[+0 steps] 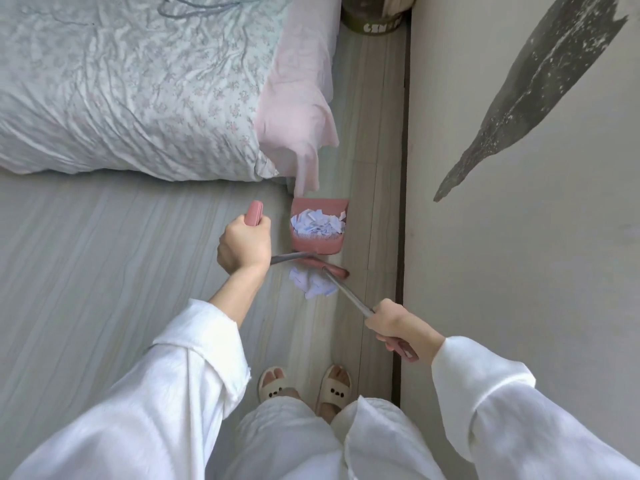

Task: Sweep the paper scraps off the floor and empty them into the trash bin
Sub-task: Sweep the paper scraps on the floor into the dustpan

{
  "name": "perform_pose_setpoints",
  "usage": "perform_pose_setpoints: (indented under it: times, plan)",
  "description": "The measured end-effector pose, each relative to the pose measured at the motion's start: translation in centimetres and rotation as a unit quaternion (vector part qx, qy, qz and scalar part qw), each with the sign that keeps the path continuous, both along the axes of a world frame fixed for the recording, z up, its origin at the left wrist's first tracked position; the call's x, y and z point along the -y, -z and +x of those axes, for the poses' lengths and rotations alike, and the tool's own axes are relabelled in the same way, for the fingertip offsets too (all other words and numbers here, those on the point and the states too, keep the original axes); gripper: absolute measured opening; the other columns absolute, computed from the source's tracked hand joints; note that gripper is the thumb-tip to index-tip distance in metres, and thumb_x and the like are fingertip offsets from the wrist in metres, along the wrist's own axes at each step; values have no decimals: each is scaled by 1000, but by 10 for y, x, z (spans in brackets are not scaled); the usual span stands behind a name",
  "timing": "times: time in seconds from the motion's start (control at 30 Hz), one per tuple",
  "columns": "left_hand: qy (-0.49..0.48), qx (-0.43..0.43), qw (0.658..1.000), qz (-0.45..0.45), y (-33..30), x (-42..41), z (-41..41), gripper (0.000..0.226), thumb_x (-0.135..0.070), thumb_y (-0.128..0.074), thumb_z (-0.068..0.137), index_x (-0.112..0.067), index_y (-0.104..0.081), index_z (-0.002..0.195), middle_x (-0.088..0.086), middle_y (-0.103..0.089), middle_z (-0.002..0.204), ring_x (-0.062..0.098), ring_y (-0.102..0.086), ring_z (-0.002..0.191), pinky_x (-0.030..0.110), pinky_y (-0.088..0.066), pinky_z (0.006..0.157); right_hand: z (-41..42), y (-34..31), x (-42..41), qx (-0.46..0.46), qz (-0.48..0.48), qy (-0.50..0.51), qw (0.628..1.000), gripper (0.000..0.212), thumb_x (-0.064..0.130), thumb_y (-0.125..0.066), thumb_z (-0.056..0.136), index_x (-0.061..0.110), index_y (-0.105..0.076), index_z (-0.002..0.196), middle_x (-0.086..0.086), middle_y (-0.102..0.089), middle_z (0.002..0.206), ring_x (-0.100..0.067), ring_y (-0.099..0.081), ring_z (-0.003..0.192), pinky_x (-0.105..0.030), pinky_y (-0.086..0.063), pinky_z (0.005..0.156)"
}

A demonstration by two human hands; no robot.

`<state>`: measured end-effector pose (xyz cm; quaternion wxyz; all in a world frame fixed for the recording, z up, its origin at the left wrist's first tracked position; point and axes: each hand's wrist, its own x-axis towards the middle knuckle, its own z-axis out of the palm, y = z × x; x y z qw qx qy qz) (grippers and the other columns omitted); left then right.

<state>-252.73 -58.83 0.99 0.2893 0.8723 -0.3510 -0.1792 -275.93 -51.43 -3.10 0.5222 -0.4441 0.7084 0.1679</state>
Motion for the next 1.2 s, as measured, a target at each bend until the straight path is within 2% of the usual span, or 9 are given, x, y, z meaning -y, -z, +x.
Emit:
perform_pose_setpoints:
  times: [0.17, 0.33, 0.47, 0.67, 0.87, 1.0, 1.2]
  plan:
    - [-15, 20, 1000, -7, -8, -20, 43, 24, -34, -54, 78, -14, -53, 64, 10, -59, 67, 35, -54, 68, 30, -34, 60, 21, -11, -10, -14, -9, 42, 999, 23, 5, -32, 84, 1, -52, 73, -8, -45, 39, -18, -39, 32, -20, -37, 41]
    - [24, 56, 998, 16, -12, -46, 84, 22, -33, -54, 80, -13, -59, 71, 14, -65, 74, 35, -54, 70, 29, -34, 61, 63, -8, -20, 12, -23, 138, 990, 23, 2, -35, 94, 0, -49, 76, -9, -48, 57, -19, -43, 42, -23, -37, 41]
    - [94, 117, 988, 35, -6, -64, 122, 23, -30, -54, 81, -11, -56, 68, 19, -64, 70, 37, -50, 64, 30, -31, 58, 92, -5, -30, 26, -37, 215, 975, 23, 2, -36, 95, 0, -47, 75, -11, -46, 60, -19, -41, 46, -24, -35, 40]
    - [252, 234, 936, 80, 20, -77, 172, 32, -37, -53, 87, -8, -59, 75, 20, -66, 72, 38, -60, 66, 30, -30, 56, 113, -4, -34, 17, -44, 253, 966, 25, 1, -36, 95, 2, -46, 71, -10, -44, 59, -18, -39, 45, -9, -29, 29]
    - [396, 310, 854, 131, 44, -62, 189, 28, -45, -56, 83, -19, -63, 91, 10, -70, 79, 30, -65, 77, 28, -33, 59, 128, -7, -24, 14, -42, 266, 963, 23, 0, -35, 95, 3, -44, 74, -10, -43, 59, -17, -38, 45, -9, -30, 29]
    - [428, 326, 828, 157, 59, -53, 192, 24, -43, -56, 83, -21, -62, 91, 7, -70, 81, 28, -65, 80, 28, -33, 60, 132, -5, -21, 6, -38, 275, 961, 22, 1, -35, 95, 3, -45, 76, -10, -43, 59, -17, -38, 44, -12, -31, 31]
    - [443, 334, 813, 178, 81, -47, 190, 29, -47, -55, 86, -20, -61, 94, 5, -70, 84, 26, -66, 83, 27, -33, 60, 126, 4, -16, 21, -14, 290, 957, 20, -2, -34, 93, 4, -43, 76, -9, -40, 57, -13, -36, 34, -10, -29, 30]
